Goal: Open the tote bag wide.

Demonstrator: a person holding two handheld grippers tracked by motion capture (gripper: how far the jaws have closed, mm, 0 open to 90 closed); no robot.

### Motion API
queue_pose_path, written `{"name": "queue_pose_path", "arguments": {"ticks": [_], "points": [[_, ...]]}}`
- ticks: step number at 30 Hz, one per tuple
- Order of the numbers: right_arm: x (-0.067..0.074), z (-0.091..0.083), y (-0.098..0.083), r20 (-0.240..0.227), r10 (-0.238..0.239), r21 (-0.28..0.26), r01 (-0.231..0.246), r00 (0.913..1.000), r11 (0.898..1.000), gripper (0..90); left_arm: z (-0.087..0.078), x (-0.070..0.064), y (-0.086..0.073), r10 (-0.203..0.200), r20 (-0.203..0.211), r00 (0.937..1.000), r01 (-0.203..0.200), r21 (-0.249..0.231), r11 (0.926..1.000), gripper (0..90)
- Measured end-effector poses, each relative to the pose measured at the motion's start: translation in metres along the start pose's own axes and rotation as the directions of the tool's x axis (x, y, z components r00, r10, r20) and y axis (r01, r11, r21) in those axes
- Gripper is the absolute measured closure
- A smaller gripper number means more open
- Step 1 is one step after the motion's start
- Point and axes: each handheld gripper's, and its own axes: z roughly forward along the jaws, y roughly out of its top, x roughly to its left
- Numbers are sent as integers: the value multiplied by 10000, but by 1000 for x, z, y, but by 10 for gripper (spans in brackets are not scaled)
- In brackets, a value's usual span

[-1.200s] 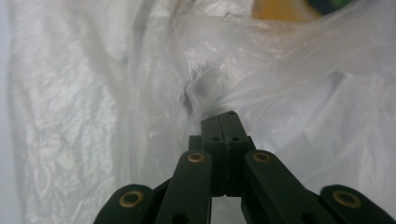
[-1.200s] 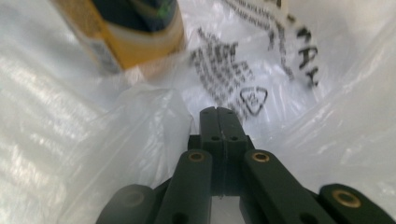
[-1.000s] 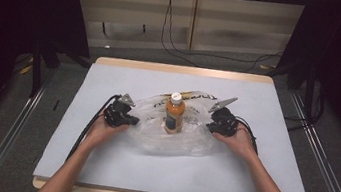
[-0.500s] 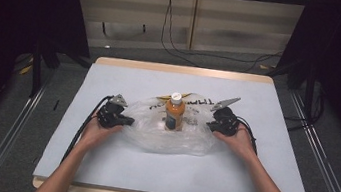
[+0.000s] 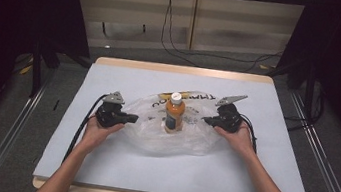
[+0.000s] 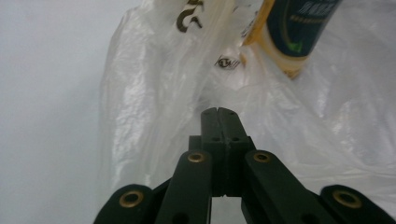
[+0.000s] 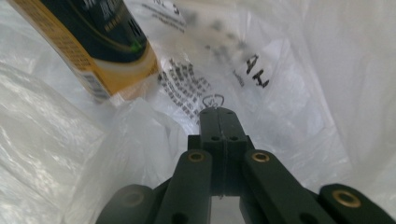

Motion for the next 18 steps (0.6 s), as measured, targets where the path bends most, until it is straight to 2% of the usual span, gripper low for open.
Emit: {"name": "queue_pose_path", "arguments": {"ticks": [5,8,9,11,12,13,14,15,16,18], "points": [[10,-15,8,15,96,-945,-94,10000,9955,900,-14,-10,3,132,33,9999,-129,-759,9970,900],[16,-23,12,140,114,-1437,-93,9998,9896,900,-22,-12,5,-44,156,9999,67,-1499,9887,900],[18,-25,13,34,180,-1638,-172,9998,9863,871,-26,-13,6,-17,143,9999,41,-1692,9856,900],[21,-30,14,154,218,-1930,-184,9996,9810,737,-31,-17,7,74,-88,9999,-90,-1938,9810,850],[22,-32,14,135,203,-2058,-171,9997,9784,754,-33,-20,7,88,-183,9998,-124,-2052,9786,837],[24,-35,13,73,73,-2154,-55,9999,9765,734,-35,-22,7,239,-87,9997,-252,-2118,9770,837],[26,-37,11,75,58,-2247,-40,10000,9744,680,-37,-25,6,251,-199,9995,-288,-2218,9747,813],[29,-39,10,175,-46,-2307,85,9998,9730,618,-39,-27,5,396,-466,9981,-493,-2276,9725,764],[32,-42,8,266,-40,-2435,103,9996,9698,554,-40,-30,4,267,-520,9983,-388,-2483,9679,705],[37,-48,6,369,-40,-2648,136,9993,9642,447,-44,-33,3,143,-645,9978,-309,-2645,9639,557]]}}
